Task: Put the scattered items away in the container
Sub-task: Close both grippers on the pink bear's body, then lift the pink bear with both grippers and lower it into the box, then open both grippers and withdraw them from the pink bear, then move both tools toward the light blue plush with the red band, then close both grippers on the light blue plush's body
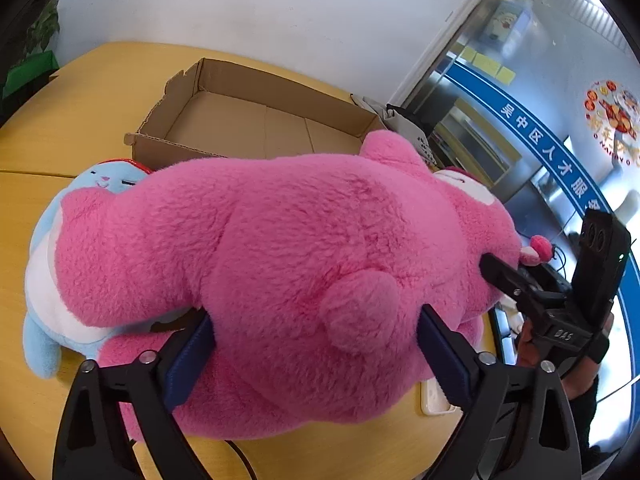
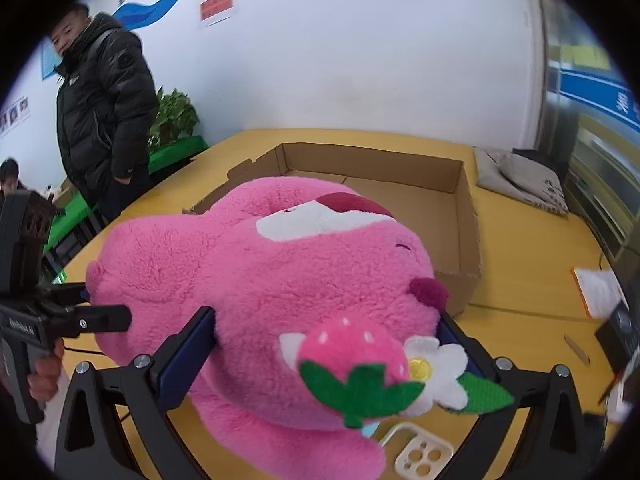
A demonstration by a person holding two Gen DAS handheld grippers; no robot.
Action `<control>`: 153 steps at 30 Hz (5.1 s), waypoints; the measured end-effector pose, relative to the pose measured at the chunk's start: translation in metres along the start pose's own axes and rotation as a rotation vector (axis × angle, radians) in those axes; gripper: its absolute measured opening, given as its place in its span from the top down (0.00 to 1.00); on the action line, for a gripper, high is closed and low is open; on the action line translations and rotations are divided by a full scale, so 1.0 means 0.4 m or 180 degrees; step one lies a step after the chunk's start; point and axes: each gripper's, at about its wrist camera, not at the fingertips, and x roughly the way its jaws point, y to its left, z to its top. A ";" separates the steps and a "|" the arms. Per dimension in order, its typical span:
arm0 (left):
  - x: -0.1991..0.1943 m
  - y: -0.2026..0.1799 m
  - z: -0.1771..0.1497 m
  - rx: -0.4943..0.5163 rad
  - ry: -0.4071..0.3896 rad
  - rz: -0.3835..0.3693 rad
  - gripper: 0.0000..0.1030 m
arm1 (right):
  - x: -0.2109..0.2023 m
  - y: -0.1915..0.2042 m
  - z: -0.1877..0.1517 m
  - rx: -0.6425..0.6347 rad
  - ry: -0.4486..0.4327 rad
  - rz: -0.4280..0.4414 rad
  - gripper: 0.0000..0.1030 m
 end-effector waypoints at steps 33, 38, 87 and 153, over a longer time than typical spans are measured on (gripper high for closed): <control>0.285 -0.084 0.755 0.0974 -0.0112 -0.0039 0.54 | 0.217 -0.313 0.418 0.0643 -0.0982 -0.0349 0.55; 0.618 0.034 0.789 0.0846 0.0515 0.0042 0.57 | 0.476 -0.458 0.407 0.0966 -0.0476 -0.0547 0.52; -0.005 -0.032 0.042 0.0647 -0.0225 0.0419 0.00 | -0.009 0.026 -0.062 0.0453 -0.0023 -0.0589 0.00; -0.156 0.615 0.013 -0.0153 0.0364 -0.0806 0.12 | 0.321 0.440 -0.118 0.0862 0.1085 0.1314 0.23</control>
